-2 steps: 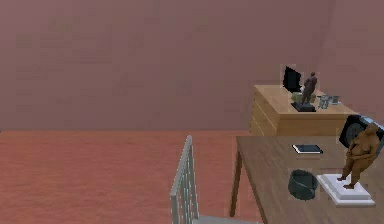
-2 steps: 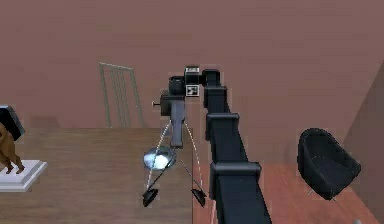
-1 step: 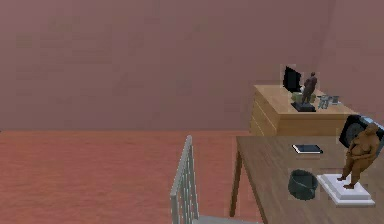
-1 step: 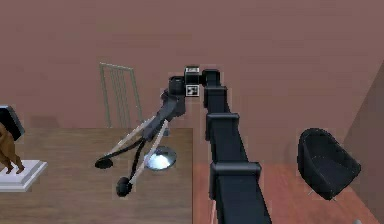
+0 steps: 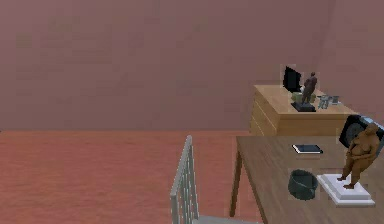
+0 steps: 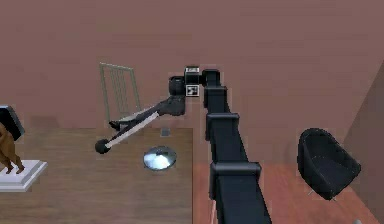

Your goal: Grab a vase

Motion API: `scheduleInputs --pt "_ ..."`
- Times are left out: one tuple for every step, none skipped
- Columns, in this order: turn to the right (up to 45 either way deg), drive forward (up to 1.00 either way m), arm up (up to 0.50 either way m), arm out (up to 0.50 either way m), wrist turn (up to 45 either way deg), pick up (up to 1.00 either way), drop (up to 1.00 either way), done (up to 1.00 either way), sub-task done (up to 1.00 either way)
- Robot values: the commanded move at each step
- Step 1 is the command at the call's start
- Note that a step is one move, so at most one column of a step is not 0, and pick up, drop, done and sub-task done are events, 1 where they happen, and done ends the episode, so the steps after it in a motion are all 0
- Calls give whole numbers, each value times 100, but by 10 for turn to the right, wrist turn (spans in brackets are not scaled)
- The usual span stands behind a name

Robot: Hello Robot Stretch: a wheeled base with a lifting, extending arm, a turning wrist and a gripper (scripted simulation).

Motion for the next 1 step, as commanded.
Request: scheduleInputs --pt "0 0 0 0 450 0 0 0 0"
